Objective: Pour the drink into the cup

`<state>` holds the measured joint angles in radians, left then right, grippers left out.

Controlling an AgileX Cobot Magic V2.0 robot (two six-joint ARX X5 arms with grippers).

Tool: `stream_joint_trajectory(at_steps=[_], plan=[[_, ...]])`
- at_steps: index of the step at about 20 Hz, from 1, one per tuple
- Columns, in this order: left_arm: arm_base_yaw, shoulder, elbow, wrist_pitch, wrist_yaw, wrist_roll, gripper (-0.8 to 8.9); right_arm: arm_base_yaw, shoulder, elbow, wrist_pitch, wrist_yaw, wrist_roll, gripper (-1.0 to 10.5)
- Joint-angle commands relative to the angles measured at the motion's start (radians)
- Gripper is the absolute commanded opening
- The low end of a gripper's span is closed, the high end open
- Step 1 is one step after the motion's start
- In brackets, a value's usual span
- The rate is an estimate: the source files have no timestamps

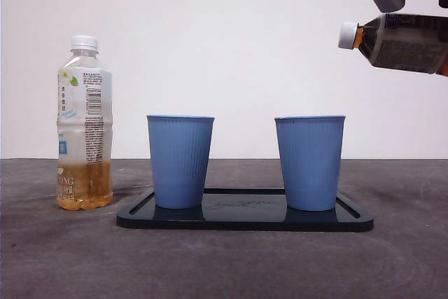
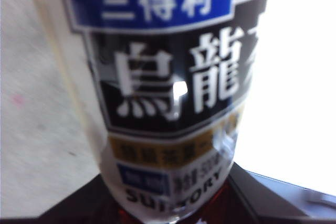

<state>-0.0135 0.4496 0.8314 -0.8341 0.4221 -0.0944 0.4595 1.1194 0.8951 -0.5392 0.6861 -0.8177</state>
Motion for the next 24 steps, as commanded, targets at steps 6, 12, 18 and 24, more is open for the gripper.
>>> stream_joint_trajectory(at_steps=[6, 12, 18, 24], plan=[[-0.021, 0.001, 0.017, 0.011, 0.005, 0.012, 4.42, 0.084, 0.055, 0.05, 0.042, 0.105, -0.191, 0.8], [-0.034, 0.0, 0.017, 0.01, 0.005, 0.012, 4.42, 0.125, 0.125, 0.05, 0.083, 0.182, -0.246, 0.8], [-0.036, 0.0, 0.017, 0.01, 0.005, 0.012, 4.42, 0.126, 0.143, 0.051, 0.097, 0.206, -0.259, 0.8], [-0.04, 0.0, 0.017, 0.011, 0.005, 0.012, 4.42, 0.127, 0.15, 0.051, 0.101, 0.207, -0.261, 0.8]])
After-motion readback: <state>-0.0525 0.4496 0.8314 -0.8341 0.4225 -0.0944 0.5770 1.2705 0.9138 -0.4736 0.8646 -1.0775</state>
